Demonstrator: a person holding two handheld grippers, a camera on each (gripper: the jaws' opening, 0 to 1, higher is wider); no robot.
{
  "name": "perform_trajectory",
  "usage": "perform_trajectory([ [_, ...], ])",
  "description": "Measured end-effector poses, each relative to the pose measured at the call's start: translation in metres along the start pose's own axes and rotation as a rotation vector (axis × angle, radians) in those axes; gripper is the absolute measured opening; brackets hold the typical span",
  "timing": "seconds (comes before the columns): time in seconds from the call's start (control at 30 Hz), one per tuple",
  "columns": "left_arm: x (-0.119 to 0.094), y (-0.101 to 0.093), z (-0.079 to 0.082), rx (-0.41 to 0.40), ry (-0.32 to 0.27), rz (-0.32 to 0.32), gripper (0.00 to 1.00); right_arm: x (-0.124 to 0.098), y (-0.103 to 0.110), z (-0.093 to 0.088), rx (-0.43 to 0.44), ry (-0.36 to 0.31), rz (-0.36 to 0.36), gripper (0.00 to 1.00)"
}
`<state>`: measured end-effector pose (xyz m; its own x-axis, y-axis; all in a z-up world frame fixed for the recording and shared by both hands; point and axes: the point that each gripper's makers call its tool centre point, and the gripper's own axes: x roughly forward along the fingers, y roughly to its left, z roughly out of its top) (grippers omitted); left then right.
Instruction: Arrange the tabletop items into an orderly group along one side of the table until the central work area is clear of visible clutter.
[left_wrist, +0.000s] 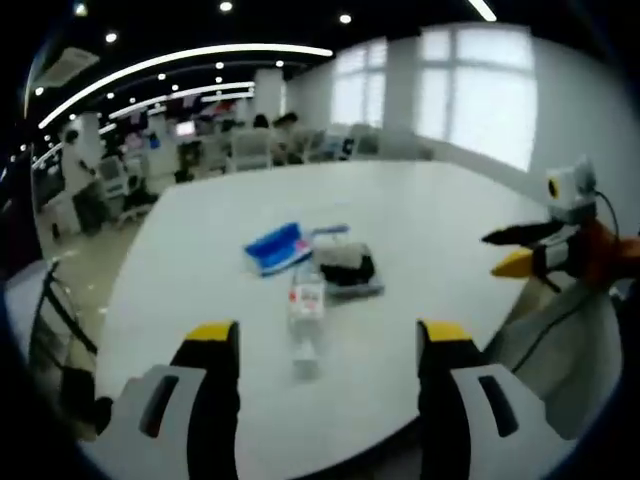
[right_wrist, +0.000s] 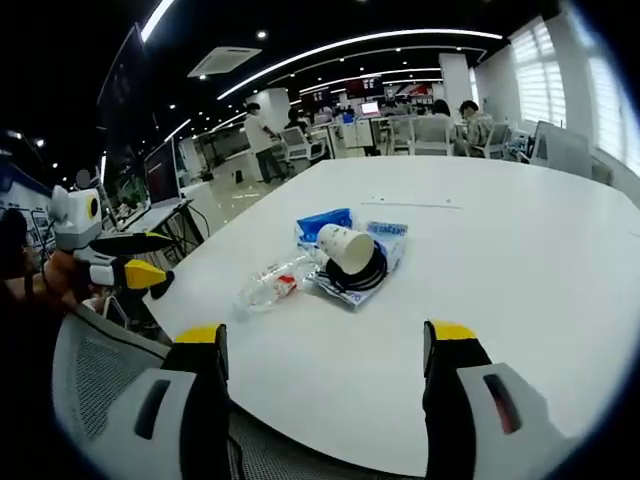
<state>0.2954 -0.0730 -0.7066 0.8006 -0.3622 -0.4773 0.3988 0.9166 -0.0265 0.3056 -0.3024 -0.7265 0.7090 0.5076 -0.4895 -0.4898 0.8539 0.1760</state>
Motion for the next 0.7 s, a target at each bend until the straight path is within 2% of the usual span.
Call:
perform_trajectory([
  [0.23, 0.0010, -0.0075, -0.0023, 0.095, 0.021, 0.001, 0.67, 0.0013, 0.0037, -0.0038, -0.012, 0.022, 0.005, 0.80],
  [0.7, -0.0012, -0.0051, 0.0008, 0.079, 0.002, -0.002, 0.67, 0.0020, 0.0054, -0.0044, -0.020, 0.025, 0.010, 0.80],
])
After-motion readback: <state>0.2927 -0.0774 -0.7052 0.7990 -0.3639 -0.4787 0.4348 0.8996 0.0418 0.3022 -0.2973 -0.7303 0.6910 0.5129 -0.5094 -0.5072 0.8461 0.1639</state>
